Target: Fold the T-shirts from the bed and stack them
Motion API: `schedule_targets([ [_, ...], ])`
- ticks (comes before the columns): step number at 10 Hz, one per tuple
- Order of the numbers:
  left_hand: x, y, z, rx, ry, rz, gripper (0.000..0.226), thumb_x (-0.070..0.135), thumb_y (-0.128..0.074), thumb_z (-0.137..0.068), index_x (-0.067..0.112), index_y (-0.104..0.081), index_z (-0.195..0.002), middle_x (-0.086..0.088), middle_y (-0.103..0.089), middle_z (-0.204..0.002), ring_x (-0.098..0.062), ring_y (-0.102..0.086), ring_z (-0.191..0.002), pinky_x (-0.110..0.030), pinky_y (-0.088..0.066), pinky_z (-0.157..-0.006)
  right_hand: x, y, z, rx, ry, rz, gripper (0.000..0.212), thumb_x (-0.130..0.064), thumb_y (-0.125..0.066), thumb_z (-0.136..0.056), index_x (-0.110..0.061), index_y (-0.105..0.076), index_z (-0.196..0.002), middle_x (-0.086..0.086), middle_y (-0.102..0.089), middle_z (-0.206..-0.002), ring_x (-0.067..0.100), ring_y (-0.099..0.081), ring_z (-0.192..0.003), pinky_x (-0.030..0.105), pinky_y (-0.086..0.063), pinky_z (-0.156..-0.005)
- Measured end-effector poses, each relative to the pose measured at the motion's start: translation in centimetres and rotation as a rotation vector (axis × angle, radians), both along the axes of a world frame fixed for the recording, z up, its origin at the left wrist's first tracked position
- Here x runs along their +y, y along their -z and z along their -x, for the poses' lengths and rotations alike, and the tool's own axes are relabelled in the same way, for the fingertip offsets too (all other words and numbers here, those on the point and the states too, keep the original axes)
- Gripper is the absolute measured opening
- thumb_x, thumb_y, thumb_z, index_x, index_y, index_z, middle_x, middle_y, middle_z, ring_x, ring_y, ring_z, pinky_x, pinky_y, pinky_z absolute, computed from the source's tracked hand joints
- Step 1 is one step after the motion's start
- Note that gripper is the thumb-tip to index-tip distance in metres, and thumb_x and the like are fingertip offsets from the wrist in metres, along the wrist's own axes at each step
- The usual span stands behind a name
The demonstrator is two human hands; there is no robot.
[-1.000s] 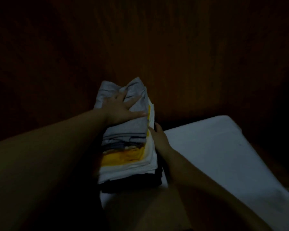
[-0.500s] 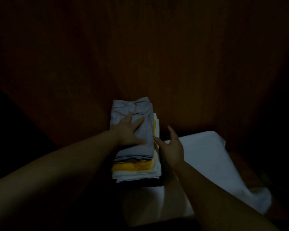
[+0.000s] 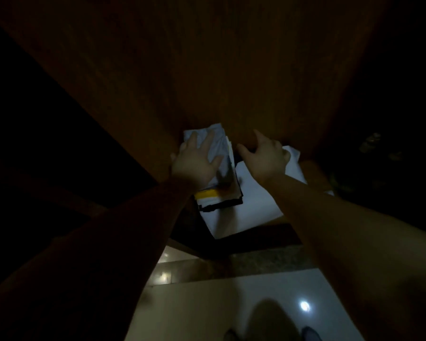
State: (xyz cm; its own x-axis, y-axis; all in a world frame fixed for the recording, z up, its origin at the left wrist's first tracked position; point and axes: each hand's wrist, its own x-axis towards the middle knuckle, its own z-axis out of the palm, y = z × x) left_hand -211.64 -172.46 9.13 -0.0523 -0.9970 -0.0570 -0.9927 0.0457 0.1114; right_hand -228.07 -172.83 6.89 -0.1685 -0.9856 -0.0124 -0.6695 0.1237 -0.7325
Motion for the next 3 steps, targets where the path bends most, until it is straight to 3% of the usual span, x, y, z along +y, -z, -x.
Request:
schedule_targets([
  [1, 2.4, -5.0, 0.8, -0.004, 0.012, -0.035, 0.059, 0.054, -0.032, -0.094, 0.04, -0.01, -0.147, -0.006, -0.009, -0.157, -0.029, -0.011, -0.142, -0.056, -0.014, -0.112, 2.5, -4.7, 1.1, 0.15, -0.069, 0.017, 0.056, -0.051, -0.047, -0.091, -0.029, -0.035, -0.141, -0.002, -0.043, -0.143, 0.026, -0.028, -0.133, 0.041, -0.014, -0.106],
  [3, 9.5, -13.4, 2.7, -0.045, 0.034, -0.04, 0.061, 0.057, -0.031, -0.093, 0.042, -0.005, -0.146, -0.004, -0.007, -0.157, -0.029, -0.01, -0.142, -0.056, -0.016, -0.109, 8.8, -13.7, 4.3, 0.283, -0.121, 0.069, 0.056, -0.051, -0.045, -0.09, -0.031, -0.034, -0.142, -0.004, -0.038, -0.147, 0.025, -0.024, -0.136, 0.044, -0.015, -0.106],
])
